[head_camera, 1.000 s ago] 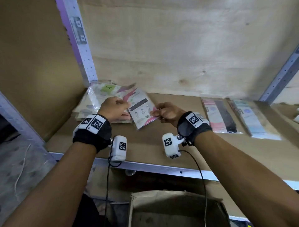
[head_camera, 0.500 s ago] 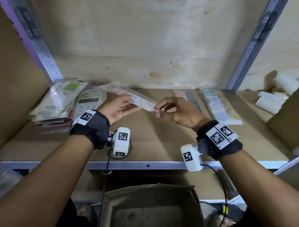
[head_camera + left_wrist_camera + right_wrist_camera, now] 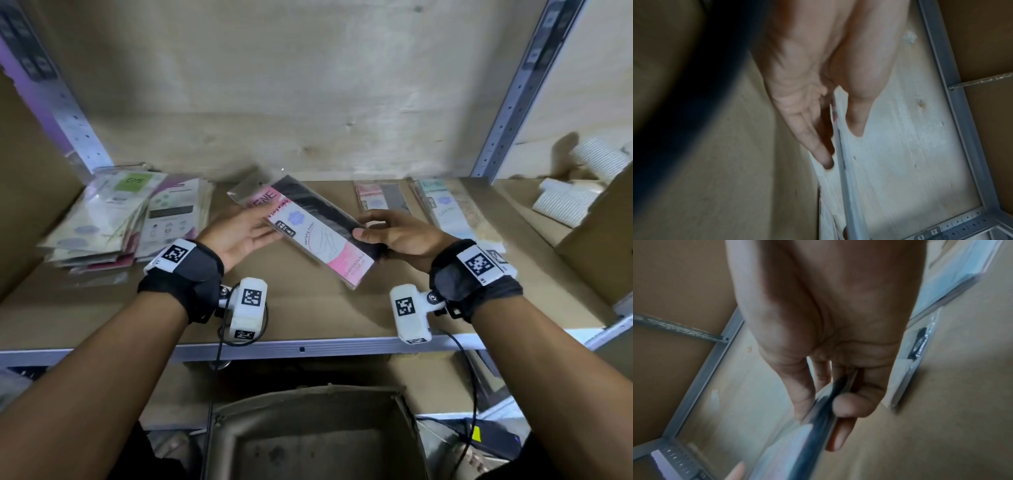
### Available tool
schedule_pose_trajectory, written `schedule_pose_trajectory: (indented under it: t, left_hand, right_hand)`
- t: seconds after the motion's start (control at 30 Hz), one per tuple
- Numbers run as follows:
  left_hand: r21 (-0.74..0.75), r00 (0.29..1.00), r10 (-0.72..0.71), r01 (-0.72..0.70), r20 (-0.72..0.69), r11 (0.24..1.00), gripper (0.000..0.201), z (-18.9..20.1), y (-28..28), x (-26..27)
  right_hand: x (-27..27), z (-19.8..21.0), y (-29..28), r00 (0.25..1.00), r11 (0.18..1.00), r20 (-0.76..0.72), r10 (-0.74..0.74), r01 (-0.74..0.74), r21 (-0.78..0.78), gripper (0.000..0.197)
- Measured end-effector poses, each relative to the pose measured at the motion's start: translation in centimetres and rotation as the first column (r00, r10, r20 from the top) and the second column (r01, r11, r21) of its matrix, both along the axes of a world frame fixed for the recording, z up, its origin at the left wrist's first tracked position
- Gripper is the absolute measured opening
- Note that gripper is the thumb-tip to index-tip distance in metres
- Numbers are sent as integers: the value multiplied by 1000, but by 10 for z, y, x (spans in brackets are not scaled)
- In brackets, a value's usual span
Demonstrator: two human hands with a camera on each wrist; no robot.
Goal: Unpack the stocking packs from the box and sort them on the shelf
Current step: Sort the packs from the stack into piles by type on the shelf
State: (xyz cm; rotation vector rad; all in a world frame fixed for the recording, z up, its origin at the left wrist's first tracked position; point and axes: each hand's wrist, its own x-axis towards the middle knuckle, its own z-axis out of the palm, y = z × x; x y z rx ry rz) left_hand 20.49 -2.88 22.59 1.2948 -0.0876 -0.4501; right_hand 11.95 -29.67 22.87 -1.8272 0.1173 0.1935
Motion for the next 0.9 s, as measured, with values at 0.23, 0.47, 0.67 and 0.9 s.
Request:
schedule_pose_trajectory:
  t: [0.23, 0.47, 0.67, 0.9]
  left_hand:
    - [335, 962, 140, -215, 234, 917, 39, -3, 33, 15]
    - [515, 926, 102, -292, 364, 806, 36, -1, 34, 11]
    - [549, 930, 96, -290, 355, 784, 42, 6, 31, 5]
    - [301, 978, 138, -180, 154, 937, 41, 14, 26, 1]
  right_hand:
    - [1, -6, -4, 998, 999, -55, 13, -15, -35, 18]
    - [2, -7, -1, 998, 999, -44, 40, -41, -17, 21]
    - [-3, -6, 0, 993, 994, -32, 112, -112, -3, 21]
    - [-5, -5, -1, 991, 991, -19, 135, -134, 30, 19]
